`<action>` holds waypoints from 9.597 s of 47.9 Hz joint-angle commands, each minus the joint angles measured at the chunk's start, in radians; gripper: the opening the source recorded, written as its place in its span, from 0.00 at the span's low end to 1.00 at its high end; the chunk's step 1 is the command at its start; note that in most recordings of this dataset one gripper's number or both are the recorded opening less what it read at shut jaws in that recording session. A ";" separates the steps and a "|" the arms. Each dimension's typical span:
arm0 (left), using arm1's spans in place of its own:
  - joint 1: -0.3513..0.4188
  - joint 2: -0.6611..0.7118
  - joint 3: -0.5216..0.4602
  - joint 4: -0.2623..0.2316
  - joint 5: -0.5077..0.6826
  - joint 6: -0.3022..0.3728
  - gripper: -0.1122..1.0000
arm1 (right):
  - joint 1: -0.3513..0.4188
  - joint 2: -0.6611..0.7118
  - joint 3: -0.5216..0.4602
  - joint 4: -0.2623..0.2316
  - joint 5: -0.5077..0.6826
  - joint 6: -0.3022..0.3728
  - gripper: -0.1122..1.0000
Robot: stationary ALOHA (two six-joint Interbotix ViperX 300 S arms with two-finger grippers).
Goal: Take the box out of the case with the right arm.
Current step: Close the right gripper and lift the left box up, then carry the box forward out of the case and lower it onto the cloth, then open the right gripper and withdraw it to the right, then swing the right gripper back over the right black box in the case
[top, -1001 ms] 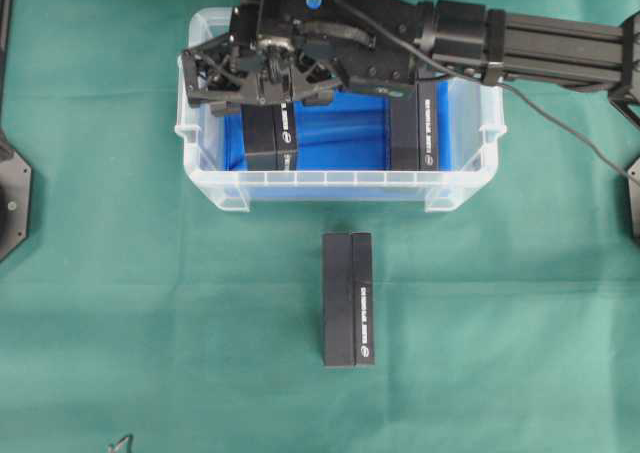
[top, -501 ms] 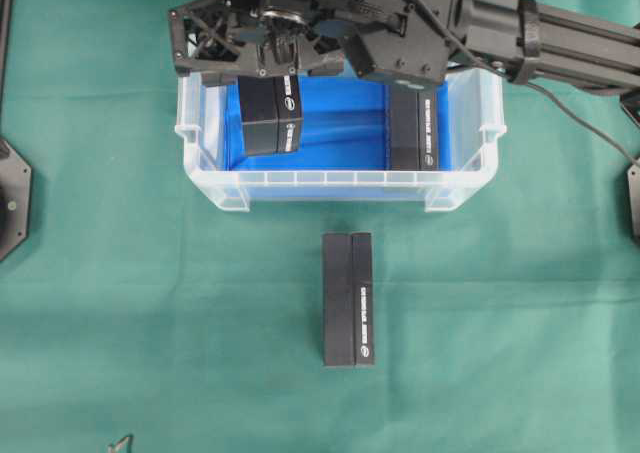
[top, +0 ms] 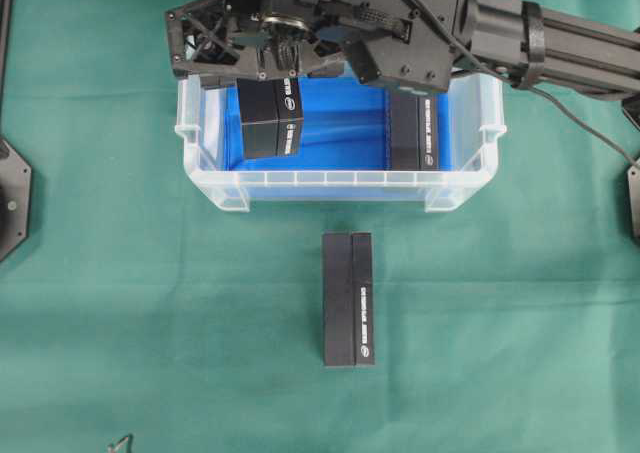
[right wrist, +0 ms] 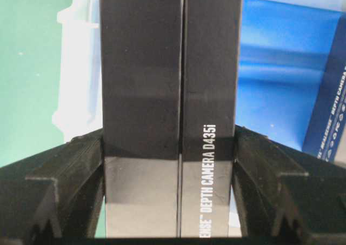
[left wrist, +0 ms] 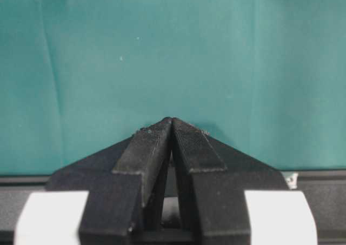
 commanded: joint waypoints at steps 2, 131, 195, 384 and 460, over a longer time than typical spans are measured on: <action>0.002 0.002 -0.028 0.002 -0.005 -0.002 0.12 | 0.002 -0.064 -0.031 -0.006 -0.003 -0.003 0.71; 0.002 0.005 -0.026 0.002 -0.002 -0.002 0.12 | 0.362 -0.064 -0.074 -0.084 0.061 0.325 0.71; 0.003 0.002 -0.026 0.002 -0.002 0.000 0.12 | 0.337 0.117 0.100 0.098 -0.138 0.391 0.71; 0.003 0.008 -0.025 0.002 -0.002 0.003 0.12 | 0.495 -0.894 1.341 0.109 -0.245 0.644 0.91; 0.002 0.025 -0.025 0.003 -0.009 0.003 0.12 | -0.206 -1.006 1.450 0.066 -0.321 -0.092 0.91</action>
